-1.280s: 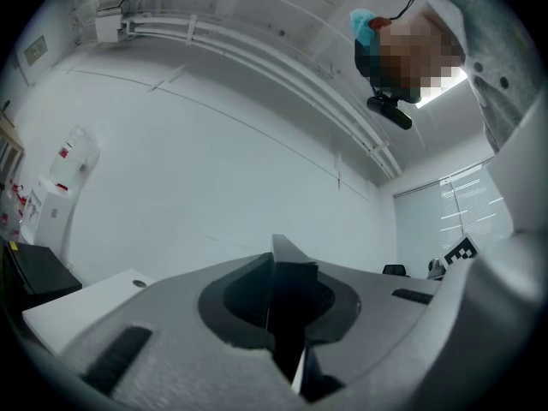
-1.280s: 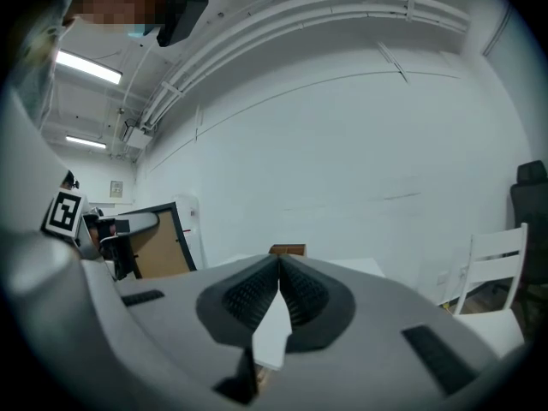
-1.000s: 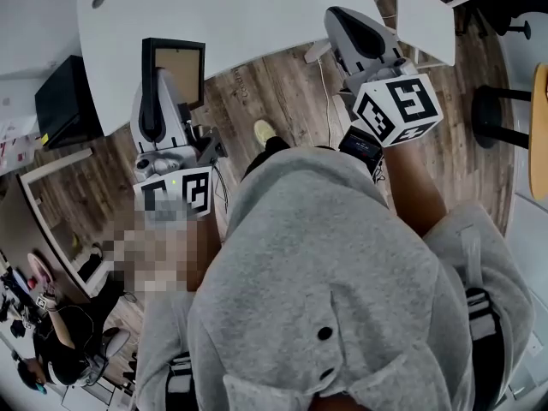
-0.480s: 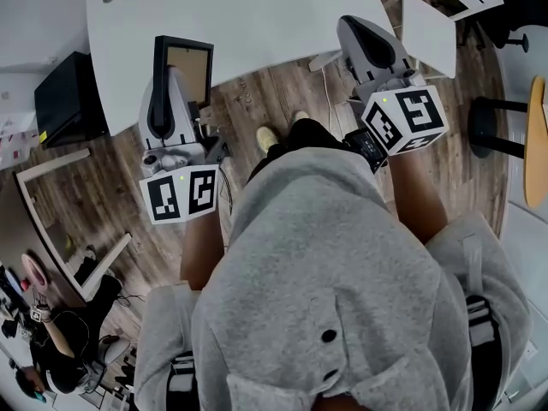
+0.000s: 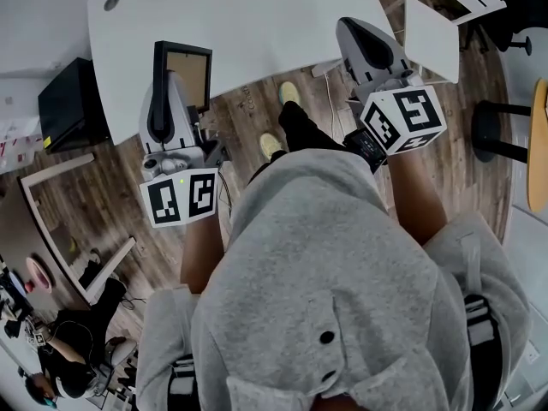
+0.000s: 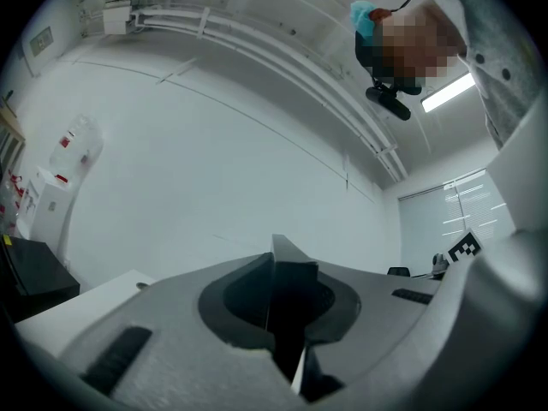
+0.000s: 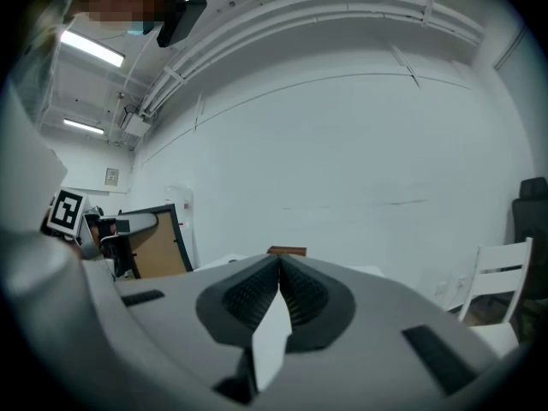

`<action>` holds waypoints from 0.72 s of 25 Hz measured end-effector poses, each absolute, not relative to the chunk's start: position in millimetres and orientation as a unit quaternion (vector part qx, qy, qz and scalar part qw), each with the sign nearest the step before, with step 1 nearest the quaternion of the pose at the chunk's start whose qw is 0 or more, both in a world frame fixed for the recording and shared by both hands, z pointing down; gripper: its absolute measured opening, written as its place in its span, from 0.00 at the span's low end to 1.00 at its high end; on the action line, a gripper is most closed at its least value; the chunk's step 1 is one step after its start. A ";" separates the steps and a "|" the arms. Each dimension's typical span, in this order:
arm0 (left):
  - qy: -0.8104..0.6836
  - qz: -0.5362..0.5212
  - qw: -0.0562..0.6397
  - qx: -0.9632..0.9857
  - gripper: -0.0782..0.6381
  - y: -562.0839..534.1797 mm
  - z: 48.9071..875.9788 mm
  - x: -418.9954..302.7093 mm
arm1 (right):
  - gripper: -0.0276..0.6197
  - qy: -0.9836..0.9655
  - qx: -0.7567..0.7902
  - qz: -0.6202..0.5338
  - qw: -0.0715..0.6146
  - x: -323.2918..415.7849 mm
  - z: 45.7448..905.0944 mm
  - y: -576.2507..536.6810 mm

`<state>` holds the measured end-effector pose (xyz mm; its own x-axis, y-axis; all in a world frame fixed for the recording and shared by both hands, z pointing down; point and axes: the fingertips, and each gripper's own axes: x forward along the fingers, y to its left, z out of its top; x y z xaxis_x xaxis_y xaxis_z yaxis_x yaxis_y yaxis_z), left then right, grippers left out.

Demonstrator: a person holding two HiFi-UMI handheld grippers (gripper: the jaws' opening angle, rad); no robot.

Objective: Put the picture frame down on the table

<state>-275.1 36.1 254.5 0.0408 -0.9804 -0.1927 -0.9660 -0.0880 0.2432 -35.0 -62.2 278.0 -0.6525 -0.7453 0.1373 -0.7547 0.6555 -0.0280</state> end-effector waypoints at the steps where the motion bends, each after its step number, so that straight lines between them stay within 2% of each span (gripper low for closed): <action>1: -0.675 -0.154 0.022 0.721 0.16 32.2 254.0 -275.7 | 0.09 -0.908 0.413 0.042 0.056 -35.5 278.2 -65.7; 18: -0.690 -0.126 0.036 0.711 0.16 -71.0 266.9 -286.1 | 0.09 -0.912 0.400 0.062 0.060 -46.7 290.9 -174.5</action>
